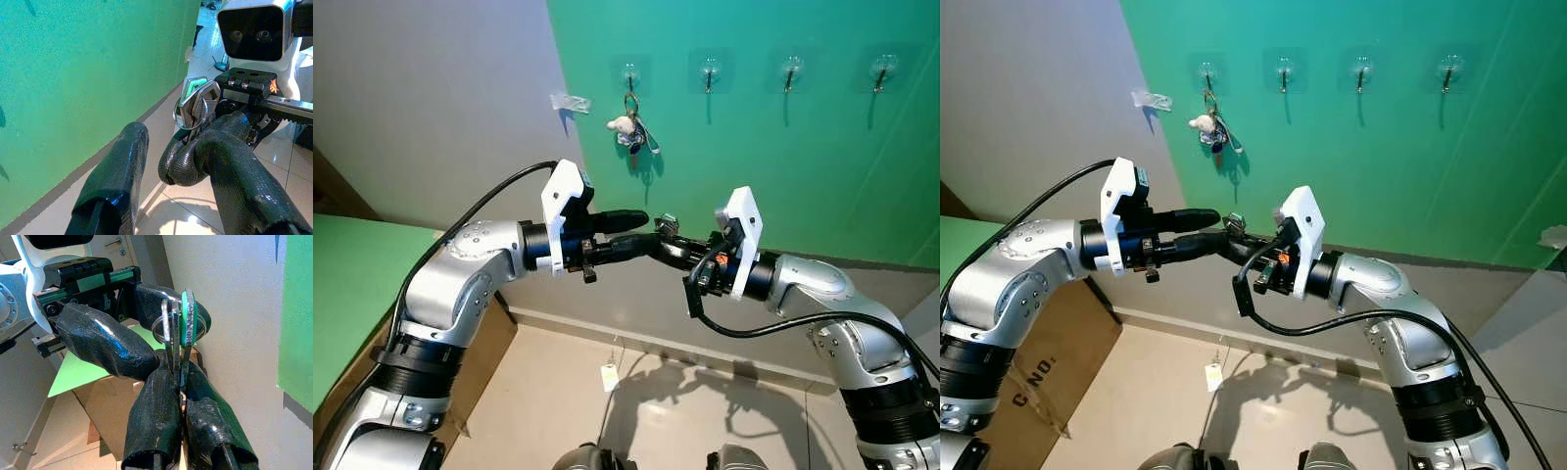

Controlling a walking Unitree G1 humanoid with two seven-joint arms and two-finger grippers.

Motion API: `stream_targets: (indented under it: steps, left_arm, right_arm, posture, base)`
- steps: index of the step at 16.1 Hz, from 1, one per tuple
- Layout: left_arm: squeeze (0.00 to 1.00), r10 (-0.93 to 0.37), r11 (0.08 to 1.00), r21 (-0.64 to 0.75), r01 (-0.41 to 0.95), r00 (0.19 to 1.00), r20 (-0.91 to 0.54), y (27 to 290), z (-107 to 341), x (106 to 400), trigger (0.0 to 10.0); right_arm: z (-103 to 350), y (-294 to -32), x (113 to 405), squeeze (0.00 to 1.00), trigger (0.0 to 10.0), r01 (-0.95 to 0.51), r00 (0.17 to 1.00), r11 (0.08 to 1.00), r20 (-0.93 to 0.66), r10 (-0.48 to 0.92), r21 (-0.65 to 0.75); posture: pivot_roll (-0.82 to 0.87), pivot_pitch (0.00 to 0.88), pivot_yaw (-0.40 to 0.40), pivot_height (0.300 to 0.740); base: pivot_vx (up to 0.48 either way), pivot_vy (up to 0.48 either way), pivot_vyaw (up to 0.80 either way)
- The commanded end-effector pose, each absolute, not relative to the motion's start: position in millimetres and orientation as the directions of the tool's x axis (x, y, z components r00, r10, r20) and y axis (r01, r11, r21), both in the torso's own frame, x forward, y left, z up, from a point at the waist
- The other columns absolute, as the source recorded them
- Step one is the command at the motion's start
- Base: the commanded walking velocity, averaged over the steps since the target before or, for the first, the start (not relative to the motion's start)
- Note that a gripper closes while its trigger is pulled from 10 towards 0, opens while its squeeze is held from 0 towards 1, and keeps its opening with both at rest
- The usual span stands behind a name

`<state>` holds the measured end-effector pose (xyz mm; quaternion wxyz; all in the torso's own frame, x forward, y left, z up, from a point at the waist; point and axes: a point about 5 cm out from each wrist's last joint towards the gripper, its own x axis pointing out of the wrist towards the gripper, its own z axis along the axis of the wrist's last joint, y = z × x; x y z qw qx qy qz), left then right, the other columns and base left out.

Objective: Hang keys on a hook

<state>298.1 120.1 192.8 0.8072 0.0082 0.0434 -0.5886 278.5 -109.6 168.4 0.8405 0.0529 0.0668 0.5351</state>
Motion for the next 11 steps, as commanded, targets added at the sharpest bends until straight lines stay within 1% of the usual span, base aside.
stream_targets:
  steps: [1, 6, 11]
  left_arm:
    - [0.00, -0.951, 0.301, -0.013, 0.953, 0.299, -0.077, 117.9, 199.3, 300.1, 10.0]
    - [0.00, -0.948, 0.313, -0.015, 0.950, 0.311, -0.070, 118.3, 200.5, 303.2, 10.0]
    - [0.00, -0.953, 0.301, -0.024, 0.953, 0.300, -0.044, 115.7, 204.0, 303.2, 10.0]
  right_arm:
    - [170.5, -100.2, 272.0, 0.00, 0.0, -0.914, 0.372, 0.374, -0.044, 0.927, 0.157]
    - [173.8, -99.1, 264.7, 0.00, 0.0, -0.922, 0.349, 0.350, -0.035, 0.936, 0.165]
    - [169.2, -98.6, 262.3, 0.00, 0.0, -0.919, 0.351, 0.354, -0.052, 0.935, 0.171]
  posture:
    - [-0.24, 0.056, 0.134, 0.717]
    - [-0.25, 0.058, 0.134, 0.717]
    - [-0.25, 0.059, 0.136, 0.717]
  base:
    - [0.000, 0.000, 0.00]
    - [0.000, 0.000, 0.00]
    - [0.000, 0.000, 0.00]
